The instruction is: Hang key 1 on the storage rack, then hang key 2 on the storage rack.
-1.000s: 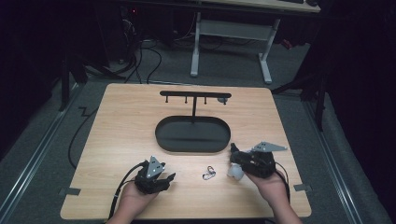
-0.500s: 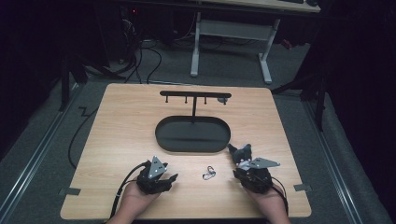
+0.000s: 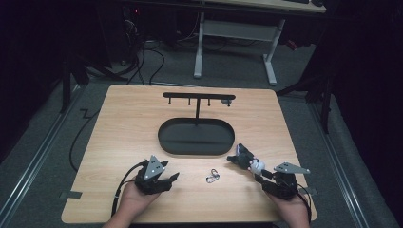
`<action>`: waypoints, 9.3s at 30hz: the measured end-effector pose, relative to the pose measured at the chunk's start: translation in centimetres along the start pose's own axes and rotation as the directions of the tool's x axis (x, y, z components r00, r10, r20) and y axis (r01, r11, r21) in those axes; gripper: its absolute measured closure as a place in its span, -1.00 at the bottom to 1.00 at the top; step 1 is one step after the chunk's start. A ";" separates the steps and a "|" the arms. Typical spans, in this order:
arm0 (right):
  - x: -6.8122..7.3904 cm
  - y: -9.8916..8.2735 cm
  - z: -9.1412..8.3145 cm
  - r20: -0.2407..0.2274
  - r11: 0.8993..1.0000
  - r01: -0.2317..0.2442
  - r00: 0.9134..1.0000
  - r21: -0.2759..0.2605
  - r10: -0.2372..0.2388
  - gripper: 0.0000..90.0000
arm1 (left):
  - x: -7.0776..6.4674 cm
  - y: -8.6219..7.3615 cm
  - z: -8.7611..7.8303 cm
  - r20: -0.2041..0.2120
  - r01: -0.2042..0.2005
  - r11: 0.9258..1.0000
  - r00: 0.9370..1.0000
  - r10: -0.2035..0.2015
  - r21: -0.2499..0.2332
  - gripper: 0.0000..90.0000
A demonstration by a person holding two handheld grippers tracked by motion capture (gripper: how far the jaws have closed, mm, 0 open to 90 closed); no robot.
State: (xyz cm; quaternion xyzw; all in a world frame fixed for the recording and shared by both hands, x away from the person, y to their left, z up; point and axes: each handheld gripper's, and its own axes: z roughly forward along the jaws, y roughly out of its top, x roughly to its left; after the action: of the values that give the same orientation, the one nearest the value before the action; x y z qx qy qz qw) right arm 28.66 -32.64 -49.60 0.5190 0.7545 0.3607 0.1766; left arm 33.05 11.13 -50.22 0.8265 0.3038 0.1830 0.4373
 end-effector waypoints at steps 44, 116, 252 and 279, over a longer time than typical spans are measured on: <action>0.5 3.9 2.5 0.003 0.884 0.191 0.977 0.426 -0.212 -0.66 | 2.3 -2.6 -1.5 -0.006 0.027 1.000 1.000 -0.027 0.004 -0.14; -0.6 10.8 3.7 -0.113 0.876 0.173 0.984 0.450 -0.136 0.05 | 2.1 -2.9 -1.3 -0.001 0.013 0.999 1.000 -0.013 0.031 -0.14; 1.2 18.9 10.2 -0.038 0.937 0.056 0.998 0.344 -0.046 -0.03 | 2.0 -3.1 -1.6 0.058 0.019 0.999 0.998 -0.021 0.034 -0.12; 2.7 12.2 6.3 -0.060 0.970 0.146 0.989 0.193 -0.137 0.18 | 1.8 -3.0 -1.5 0.047 0.018 0.999 0.999 -0.020 0.039 -0.12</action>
State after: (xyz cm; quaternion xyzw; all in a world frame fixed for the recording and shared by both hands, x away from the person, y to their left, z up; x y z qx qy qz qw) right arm 39.63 -25.43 -44.74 0.4704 0.8255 0.2827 0.1320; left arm 32.53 14.57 -51.85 0.8359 0.3046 0.1537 0.4301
